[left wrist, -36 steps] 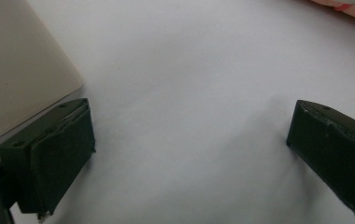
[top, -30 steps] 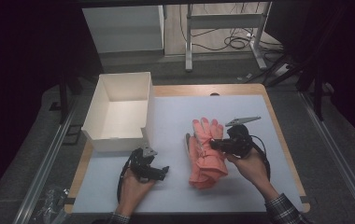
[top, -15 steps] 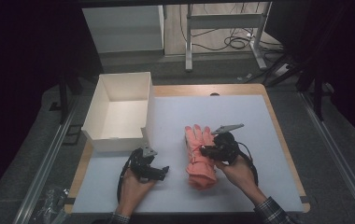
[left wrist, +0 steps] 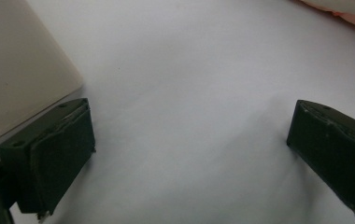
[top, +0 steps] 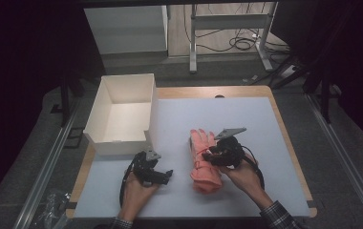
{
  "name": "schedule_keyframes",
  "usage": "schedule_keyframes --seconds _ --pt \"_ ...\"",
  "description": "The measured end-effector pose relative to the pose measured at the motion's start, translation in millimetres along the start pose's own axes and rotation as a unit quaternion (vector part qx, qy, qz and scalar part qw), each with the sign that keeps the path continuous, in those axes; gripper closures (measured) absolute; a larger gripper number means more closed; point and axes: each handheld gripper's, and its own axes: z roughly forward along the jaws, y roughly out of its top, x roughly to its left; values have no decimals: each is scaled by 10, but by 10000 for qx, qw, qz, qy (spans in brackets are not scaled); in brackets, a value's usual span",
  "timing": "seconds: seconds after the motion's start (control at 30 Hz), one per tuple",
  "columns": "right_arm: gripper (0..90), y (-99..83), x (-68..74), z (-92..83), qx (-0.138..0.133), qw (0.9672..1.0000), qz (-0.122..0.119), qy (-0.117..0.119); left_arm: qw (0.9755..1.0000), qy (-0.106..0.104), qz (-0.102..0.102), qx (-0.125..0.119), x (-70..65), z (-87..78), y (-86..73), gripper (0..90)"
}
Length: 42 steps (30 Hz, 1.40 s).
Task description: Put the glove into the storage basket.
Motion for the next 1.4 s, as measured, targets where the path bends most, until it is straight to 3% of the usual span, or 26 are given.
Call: schedule_keyframes --seconds 0.23,0.43,0.57,0.7,0.87,1.17,1.4 --pt "516 13 -82 -144 -172 9997 -138 -103 10000 5 21 10 3 -2 2 11" --pt "514 -48 -192 -310 -269 9993 -91 -236 10000 3 4 19 -1 -3 3 13" --pt "514 -164 -262 -394 -262 9993 -24 -283 10000 18 27 23 -1 -4 5 13" --pt "513 -316 -310 -407 -231 9996 102 -157 10000 12 11 19 -3 -3 4 13" --pt "513 -529 -306 -366 -172 9998 24 -39 10000 2 35 36 4 -6 3 13" --pt "763 -835 -206 -318 -139 9993 -188 284 10000 0 27 1 8 -6 -2 14" --pt "843 -941 -130 -204 -20 9979 -238 597 10000 1 38 3 7 -5 -2 14"
